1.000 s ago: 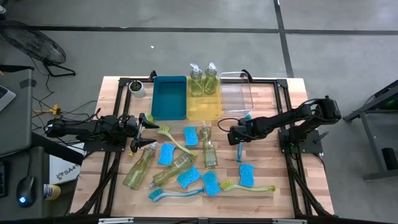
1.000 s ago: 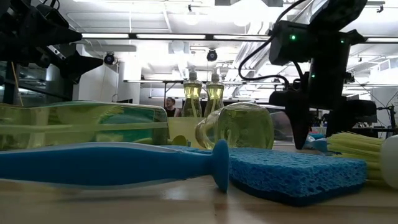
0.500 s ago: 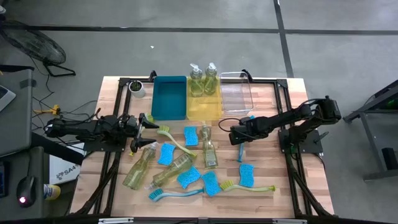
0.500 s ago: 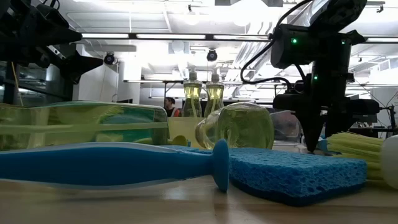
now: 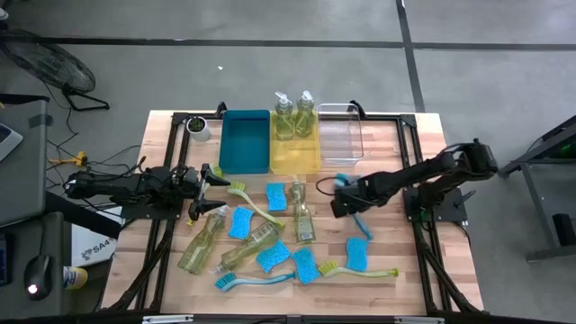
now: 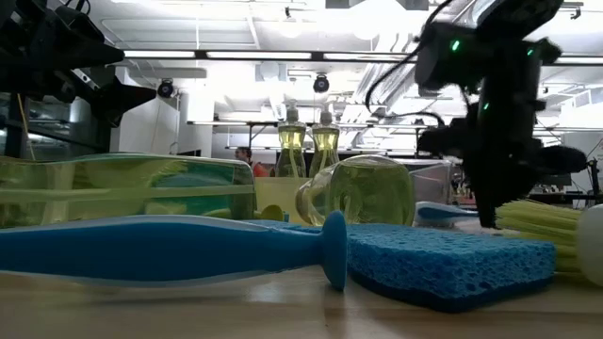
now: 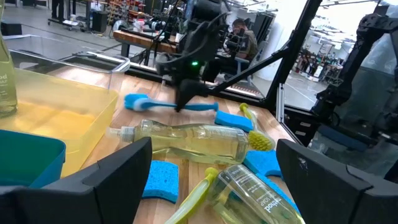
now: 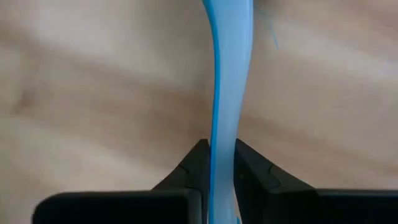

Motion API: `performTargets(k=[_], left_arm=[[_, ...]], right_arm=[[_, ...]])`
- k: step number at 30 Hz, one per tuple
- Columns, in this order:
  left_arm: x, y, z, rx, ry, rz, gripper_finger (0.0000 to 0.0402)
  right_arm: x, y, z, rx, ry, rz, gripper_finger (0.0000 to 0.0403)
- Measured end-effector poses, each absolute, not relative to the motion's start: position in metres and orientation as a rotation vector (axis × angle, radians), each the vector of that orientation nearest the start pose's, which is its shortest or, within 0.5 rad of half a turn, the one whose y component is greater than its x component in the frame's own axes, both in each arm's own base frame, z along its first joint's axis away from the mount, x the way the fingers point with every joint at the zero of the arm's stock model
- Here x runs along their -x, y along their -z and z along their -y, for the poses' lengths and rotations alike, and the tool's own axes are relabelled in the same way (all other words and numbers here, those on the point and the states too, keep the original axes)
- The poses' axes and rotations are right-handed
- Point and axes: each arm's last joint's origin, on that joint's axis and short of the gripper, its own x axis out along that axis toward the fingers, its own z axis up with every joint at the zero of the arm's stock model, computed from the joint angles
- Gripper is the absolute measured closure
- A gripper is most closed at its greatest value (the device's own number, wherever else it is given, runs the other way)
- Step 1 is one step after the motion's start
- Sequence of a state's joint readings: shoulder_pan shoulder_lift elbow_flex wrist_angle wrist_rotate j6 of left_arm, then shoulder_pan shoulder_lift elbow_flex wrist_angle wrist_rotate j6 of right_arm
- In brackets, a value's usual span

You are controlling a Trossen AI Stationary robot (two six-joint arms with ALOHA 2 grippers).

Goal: Pick & Place Kitchen Sink Supplies
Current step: Put the blue toilet brush into the transparent bin

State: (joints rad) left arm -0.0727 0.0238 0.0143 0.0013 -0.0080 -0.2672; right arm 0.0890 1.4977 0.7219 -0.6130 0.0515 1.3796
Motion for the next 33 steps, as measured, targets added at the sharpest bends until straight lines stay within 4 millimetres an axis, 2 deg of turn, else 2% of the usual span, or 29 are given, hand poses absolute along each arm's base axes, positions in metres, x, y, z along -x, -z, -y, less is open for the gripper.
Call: performTargets(k=[11, 17, 24, 33], left_arm=[[-0.098, -0.167, 0.007, 0.267, 0.063, -0.017, 0.0062], [-0.098, -0.167, 0.007, 0.267, 0.063, -0.017, 0.0062], [-0.098, -0.167, 0.007, 0.267, 0.063, -0.016, 0.0062], [-0.098, -0.167, 0.007, 0.267, 0.063, -0.016, 0.0062]], right_arm=[[-0.224, -0.17, -0.041, -1.036, 0.748, -1.108, 0.0351], [-0.224, -0.187, -0.038, -0.968, 0.717, -0.94, 0.0364], [-0.236, -0.206, -0.037, -0.876, 0.58, -0.718, 0.0357], [-0.239, -0.232, -0.017, -0.679, 0.583, -0.483, 0.0363]])
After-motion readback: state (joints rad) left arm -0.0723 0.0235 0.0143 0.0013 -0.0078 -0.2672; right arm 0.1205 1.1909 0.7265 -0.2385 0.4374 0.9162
